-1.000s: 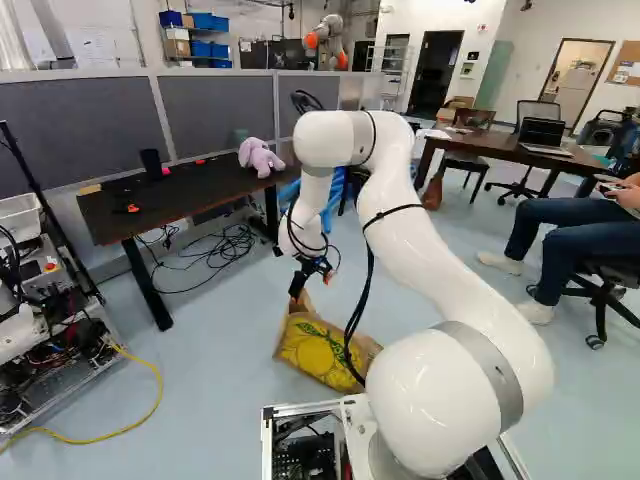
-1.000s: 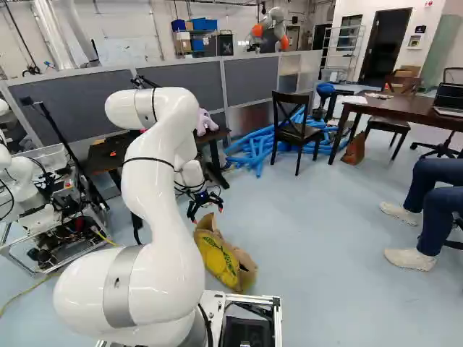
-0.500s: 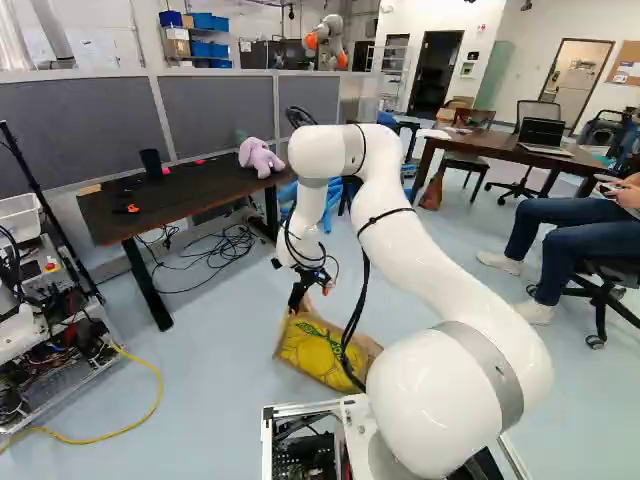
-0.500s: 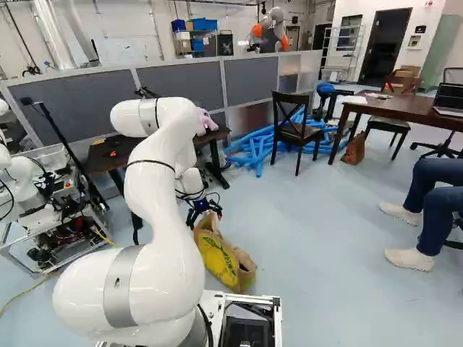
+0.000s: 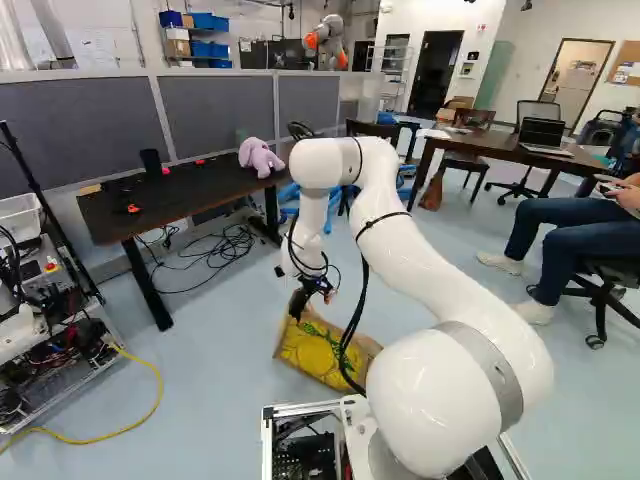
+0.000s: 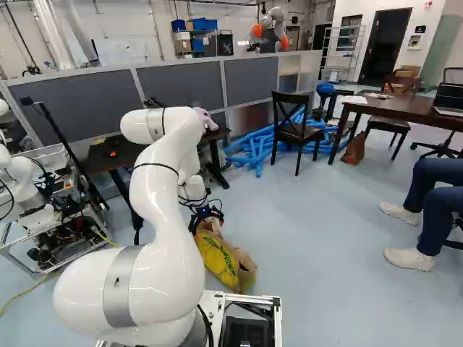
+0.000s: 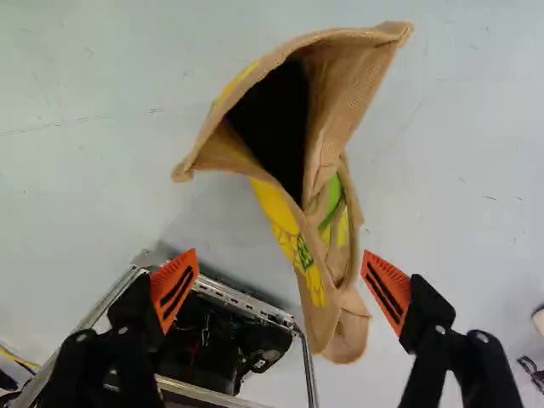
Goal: Pick up the bag on the ground and place it on the table
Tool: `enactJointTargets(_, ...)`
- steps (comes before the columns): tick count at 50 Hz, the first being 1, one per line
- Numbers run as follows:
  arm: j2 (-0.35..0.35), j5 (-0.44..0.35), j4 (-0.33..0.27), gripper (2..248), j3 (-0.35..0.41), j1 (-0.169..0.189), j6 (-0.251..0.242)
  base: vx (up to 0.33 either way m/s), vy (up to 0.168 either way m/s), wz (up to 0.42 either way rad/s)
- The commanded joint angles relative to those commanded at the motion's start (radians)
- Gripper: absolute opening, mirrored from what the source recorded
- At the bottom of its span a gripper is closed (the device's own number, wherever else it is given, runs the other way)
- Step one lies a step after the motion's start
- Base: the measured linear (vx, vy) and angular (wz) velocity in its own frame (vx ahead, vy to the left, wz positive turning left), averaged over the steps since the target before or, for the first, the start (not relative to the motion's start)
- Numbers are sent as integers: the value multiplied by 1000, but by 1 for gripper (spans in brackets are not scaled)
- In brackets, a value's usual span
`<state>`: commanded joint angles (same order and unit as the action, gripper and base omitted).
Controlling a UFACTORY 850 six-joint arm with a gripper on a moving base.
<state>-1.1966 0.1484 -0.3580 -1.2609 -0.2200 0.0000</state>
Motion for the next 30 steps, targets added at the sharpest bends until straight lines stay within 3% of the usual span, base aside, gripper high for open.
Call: enactJointTargets(30, -107, -55, 0, 247, -61, 52, 0, 0, 0, 0)
